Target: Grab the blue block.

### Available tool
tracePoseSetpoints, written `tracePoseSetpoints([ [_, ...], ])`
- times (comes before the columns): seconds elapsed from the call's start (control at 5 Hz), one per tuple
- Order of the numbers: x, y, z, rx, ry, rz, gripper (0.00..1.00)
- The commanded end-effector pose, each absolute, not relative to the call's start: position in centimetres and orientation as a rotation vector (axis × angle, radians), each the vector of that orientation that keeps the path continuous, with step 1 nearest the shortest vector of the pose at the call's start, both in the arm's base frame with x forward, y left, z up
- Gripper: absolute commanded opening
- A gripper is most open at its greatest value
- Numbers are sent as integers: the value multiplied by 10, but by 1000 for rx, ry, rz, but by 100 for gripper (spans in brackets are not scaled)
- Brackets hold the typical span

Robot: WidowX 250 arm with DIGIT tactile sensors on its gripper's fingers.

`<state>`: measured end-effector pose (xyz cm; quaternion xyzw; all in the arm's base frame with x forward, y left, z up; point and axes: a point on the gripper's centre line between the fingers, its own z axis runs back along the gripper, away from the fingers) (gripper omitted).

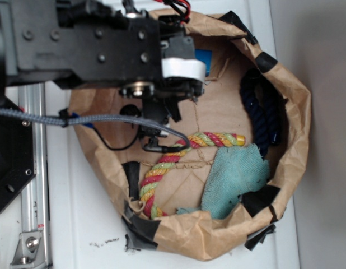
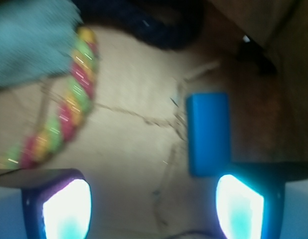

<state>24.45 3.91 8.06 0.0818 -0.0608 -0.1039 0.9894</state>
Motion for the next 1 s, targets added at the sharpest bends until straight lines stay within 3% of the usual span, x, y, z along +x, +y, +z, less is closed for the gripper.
tracePoseSetpoints([
  [0.0, 263, 74, 66, 160, -118, -194, 100],
  [0.4, 268, 82, 67, 166, -132, -196, 100],
  [0.8, 285, 97, 53, 46, -127, -209, 100],
])
